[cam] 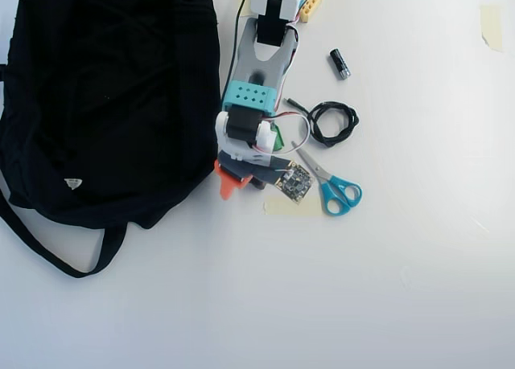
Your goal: Put the bike light into the black bag
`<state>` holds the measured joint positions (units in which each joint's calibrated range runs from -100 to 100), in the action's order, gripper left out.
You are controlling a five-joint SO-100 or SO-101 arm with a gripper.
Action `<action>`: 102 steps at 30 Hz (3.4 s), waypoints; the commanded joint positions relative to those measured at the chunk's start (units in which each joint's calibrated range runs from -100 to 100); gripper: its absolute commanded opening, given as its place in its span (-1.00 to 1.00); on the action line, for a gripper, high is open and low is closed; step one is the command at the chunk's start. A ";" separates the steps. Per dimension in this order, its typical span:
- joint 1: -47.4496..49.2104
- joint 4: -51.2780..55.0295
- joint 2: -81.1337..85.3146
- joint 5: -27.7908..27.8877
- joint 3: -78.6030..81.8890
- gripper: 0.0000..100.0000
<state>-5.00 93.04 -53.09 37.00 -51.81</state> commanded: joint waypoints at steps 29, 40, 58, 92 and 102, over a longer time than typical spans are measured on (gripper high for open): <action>2.45 -5.19 -2.59 0.23 0.51 -0.94; 2.45 0.32 -1.18 -0.71 -3.09 -0.96; 4.40 6.53 6.04 -4.12 -12.43 -0.96; 5.15 6.53 46.95 -40.93 11.38 -0.96; 5.22 6.18 68.69 -44.39 37.97 -0.96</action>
<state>0.22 99.40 6.93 -6.23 -20.05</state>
